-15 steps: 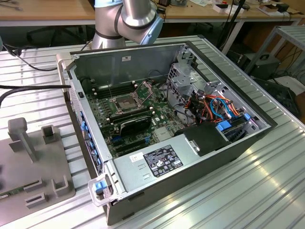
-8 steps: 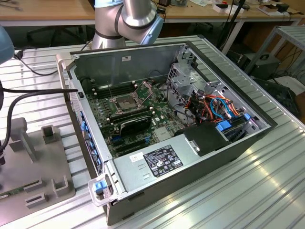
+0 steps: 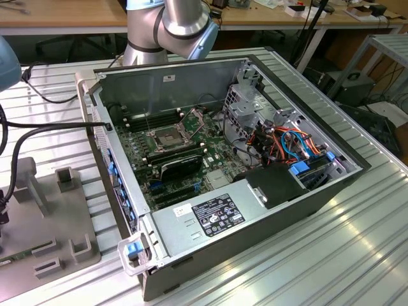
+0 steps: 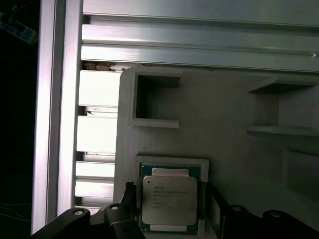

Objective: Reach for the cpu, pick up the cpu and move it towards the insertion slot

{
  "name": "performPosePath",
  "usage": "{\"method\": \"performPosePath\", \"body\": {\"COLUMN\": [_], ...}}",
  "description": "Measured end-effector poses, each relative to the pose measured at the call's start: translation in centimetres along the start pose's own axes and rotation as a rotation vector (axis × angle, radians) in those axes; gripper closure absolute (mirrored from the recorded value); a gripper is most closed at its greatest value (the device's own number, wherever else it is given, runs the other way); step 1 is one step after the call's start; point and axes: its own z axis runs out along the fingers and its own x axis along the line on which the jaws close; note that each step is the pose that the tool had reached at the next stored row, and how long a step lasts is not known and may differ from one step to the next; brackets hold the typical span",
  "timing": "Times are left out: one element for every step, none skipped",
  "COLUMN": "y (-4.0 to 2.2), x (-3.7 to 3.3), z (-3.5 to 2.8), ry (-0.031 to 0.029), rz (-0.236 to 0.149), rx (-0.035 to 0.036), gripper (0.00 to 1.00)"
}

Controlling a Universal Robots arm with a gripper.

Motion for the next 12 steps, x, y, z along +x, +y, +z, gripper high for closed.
{"method": "performPosePath", "body": {"y": [0.02, 0.03, 0.04, 0.04, 0.04, 0.04, 0.04, 0.04, 0.04, 0.04, 0.04, 0.04], "x": [-0.01, -0.02, -0.03, -0.03, -0.03, -0.03, -0.03, -0.03, -0.03, -0.03, -0.03, -0.03], "z": [0.01, 0.03, 0.05, 0.07, 0.09, 0.1, 0.11, 0.11, 0.11, 0.11, 0.11, 0.12], "ry": [-0.0001, -0.0003, -0.0003, 0.0, 0.0001, 0.0001, 0.0, -0.0001, -0.0001, -0.0001, -0.0001, -0.0001], "rz": [0.0, 0.0, 0.0, 0.0, 0.0, 0.0, 0.0, 0.0, 0.0, 0.0, 0.0, 0.0], "rx": [0.0, -0.0001, -0.0001, 0.0, 0.0001, 0.0001, 0.0, 0.0, 0.0, 0.0, 0.0, 0.0], "gripper": [0.34, 0.34, 0.34, 0.34, 0.34, 0.34, 0.34, 0.34, 0.35, 0.35, 0.43, 0.43]}}
